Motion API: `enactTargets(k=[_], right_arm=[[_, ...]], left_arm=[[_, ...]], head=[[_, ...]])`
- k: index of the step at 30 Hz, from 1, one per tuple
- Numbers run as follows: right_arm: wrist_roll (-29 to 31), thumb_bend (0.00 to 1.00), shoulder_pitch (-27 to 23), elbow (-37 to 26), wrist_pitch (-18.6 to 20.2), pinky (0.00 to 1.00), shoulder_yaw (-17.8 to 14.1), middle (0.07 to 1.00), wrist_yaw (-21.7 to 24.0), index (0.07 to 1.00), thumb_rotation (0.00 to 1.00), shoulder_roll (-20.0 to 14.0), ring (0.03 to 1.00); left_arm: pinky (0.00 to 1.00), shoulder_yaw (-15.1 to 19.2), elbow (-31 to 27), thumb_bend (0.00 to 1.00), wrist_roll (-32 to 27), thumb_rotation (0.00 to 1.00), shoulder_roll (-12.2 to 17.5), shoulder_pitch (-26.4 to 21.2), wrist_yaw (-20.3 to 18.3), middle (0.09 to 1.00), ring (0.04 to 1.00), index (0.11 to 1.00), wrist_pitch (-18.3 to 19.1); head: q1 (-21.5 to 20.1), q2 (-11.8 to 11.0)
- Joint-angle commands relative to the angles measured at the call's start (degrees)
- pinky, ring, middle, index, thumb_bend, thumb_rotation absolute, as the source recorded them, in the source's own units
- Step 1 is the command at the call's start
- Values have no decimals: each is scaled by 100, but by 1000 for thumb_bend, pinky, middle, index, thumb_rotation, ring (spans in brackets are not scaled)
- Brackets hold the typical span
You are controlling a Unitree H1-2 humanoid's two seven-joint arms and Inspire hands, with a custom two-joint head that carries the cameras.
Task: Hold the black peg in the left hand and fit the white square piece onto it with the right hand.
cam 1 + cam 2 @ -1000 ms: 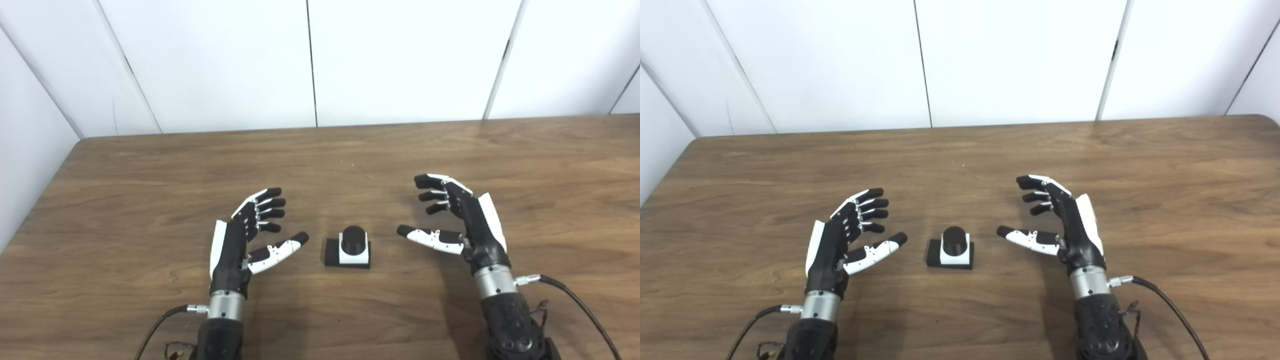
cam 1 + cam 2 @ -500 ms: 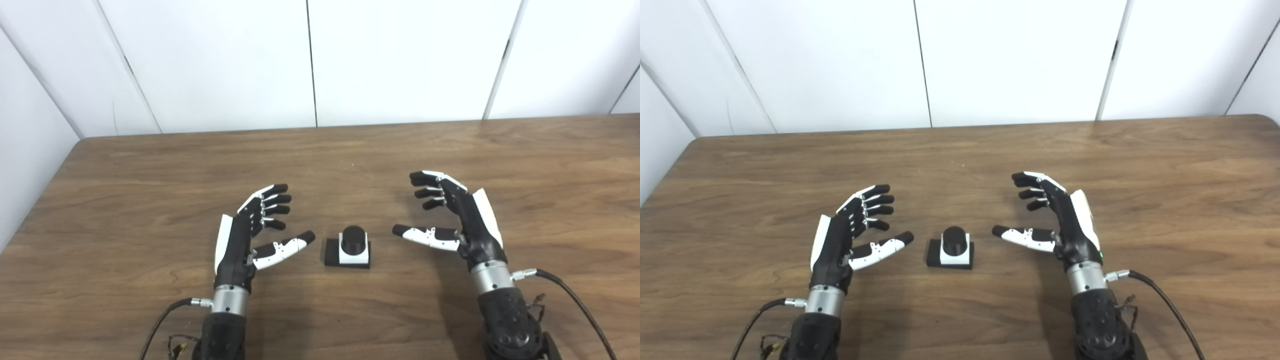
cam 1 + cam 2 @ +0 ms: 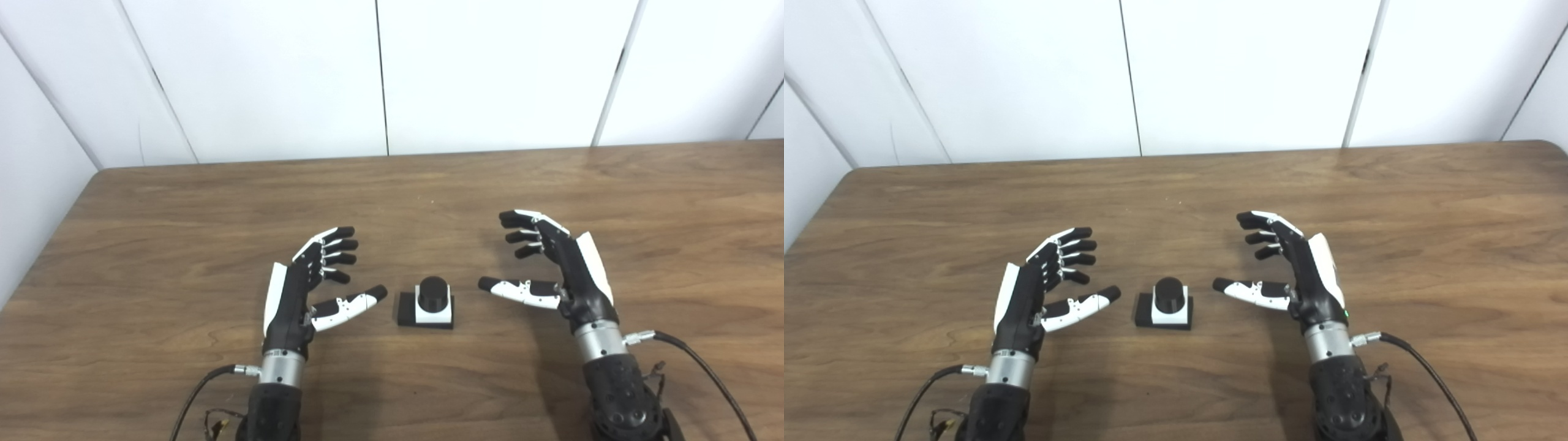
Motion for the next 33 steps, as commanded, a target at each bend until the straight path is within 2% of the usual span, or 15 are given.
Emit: enactTargets(k=[1,8,16,33], right_arm=[[-8,746,-132,-239,-163,563,-38,728,-122,714,147,57,680],[4,729,-103,-249,-194,569,-53,729,-143,718,150,60,678],[-41,747,-127,-157,-219,559,-51,716,-190,710,160,85,667],[-50,722,-69,-104,-274,547,-75,716,-326,705,147,126,663]], left_arm=[[516,-23,-174,669,13,0,19,-96,63,724,665,746,-304],[550,11,-172,599,14,0,34,-97,77,743,704,738,-321],[563,81,-193,598,33,0,9,-100,113,751,714,733,-217],[555,139,-60,493,-99,0,-80,-88,204,756,713,734,-383]], head=[[3,-18],[-41,42],[-88,93],[-113,107]])
